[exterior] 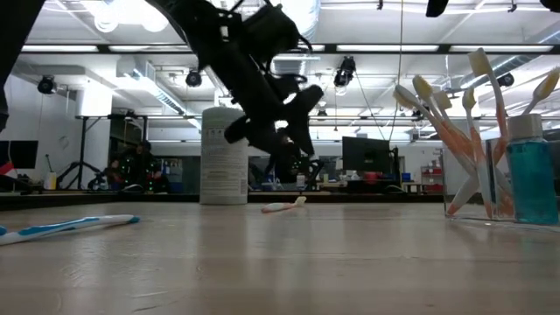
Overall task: Pick & Place toothbrushing station
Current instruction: Put the orange toothbrush into the top section of the transparent organizer
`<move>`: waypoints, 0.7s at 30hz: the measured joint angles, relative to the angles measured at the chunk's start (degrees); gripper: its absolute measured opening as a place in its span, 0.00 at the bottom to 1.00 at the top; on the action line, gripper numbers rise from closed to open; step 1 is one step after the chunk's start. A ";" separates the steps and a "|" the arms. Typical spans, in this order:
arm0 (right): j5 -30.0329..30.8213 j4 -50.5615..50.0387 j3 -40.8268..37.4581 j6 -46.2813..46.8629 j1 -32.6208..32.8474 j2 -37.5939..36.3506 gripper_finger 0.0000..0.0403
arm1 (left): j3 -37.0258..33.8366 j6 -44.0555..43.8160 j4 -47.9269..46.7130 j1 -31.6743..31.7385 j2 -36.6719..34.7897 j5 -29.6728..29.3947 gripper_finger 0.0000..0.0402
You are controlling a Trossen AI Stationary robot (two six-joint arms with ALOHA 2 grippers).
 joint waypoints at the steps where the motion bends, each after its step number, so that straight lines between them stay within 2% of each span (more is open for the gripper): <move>1: 0.00 -0.08 0.00 0.00 0.00 0.00 0.07 | 0.00 0.01 -0.02 -0.05 -0.76 -2.36 0.61; 4: 0.00 -0.16 0.00 -0.03 0.00 0.00 0.07 | -0.02 3.20 0.79 0.01 -3.40 -4.28 0.61; 7: 0.00 -0.16 0.00 -0.24 -0.02 0.00 0.07 | -0.18 6.09 5.37 -0.01 -5.99 -0.37 0.61; 9: 0.02 -0.18 0.00 -1.16 -0.02 0.00 0.07 | -1.76 6.76 12.70 -0.26 -7.64 1.11 0.61; 12: 0.09 -0.28 -0.02 -1.97 -0.02 0.00 0.07 | -7.80 8.20 30.80 -0.46 -11.04 2.41 0.61; 15: 0.09 -0.48 -0.02 -1.73 -0.02 0.00 0.07 | -16.10 10.98 46.08 -0.20 -14.22 6.11 0.61; 18: 0.09 -0.53 -0.02 -2.23 -0.02 0.00 0.07 | -23.44 10.83 52.68 0.16 -15.99 6.95 0.61; 21: 0.11 -0.53 -0.02 -3.96 -0.02 0.00 0.07 | -27.67 9.33 53.21 0.17 -17.53 6.86 0.61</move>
